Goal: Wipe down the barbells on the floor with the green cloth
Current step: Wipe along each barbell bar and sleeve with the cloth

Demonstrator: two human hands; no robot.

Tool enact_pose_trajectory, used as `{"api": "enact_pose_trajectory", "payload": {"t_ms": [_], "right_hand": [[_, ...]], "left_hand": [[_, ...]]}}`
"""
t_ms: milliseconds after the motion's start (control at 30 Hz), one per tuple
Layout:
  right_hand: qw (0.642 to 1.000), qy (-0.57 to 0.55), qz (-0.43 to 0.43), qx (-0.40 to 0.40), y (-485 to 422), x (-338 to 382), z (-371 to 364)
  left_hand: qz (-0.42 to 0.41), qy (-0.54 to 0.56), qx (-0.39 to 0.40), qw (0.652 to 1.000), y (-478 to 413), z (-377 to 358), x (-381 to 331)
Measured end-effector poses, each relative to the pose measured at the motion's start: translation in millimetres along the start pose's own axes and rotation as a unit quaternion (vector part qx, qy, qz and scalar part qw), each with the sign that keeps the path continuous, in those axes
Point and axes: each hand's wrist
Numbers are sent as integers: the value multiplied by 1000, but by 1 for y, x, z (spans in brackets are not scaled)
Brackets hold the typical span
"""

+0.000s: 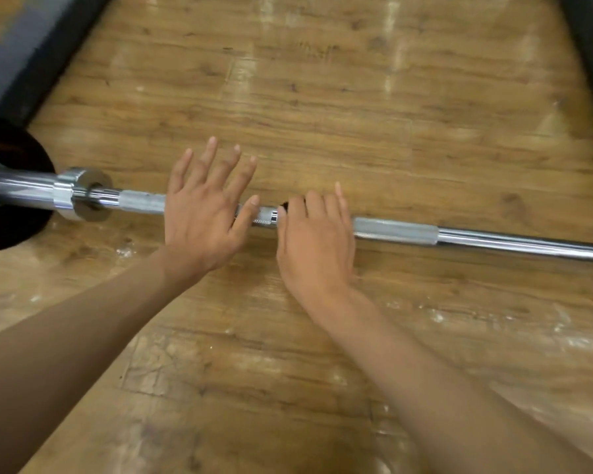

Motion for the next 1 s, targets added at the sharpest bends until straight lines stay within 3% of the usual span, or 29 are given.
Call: {"api": "enact_pose_trajectory", "payload": {"t_ms": [100, 167, 267, 333, 367, 500, 633, 733, 833, 1000], "right_hand": [[997, 18, 70, 11, 19, -40, 19], [999, 43, 20, -17, 40, -90, 34], [988, 91, -121, 11, 63, -128, 56], [979, 102, -177, 15, 67, -101, 56], [982, 95, -163, 20, 67, -77, 54], [997, 23, -22, 74, 74, 19, 44], [995, 2, 50, 81, 105, -3, 66], [999, 1, -24, 40, 136, -56, 87], [990, -12, -140, 17, 154, -35, 85], [991, -81, -105, -33, 168, 18, 75]], "left_hand": [[0, 14, 7, 1000, 15, 7, -5], [4, 24, 7, 1000, 28, 13, -8], [8, 30, 12, 999, 50, 20, -14], [14, 36, 20, 999, 66, 25, -19], [16, 38, 26, 999, 74, 28, -21], [15, 39, 53, 998, 106, 42, -29], [16, 53, 67, 996, 136, 52, -36], [17, 66, 62, 996, 161, 57, -43], [25, 63, 69, 995, 182, 62, -49], [29, 49, 126, 990, 199, 76, -55]]}}
Point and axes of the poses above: each hand's wrist, its own y-axis away from the middle knuckle, its own z-axis out of the back of the hand, x = y × z, and after that the axes turned 6 degrees about y, right-handed
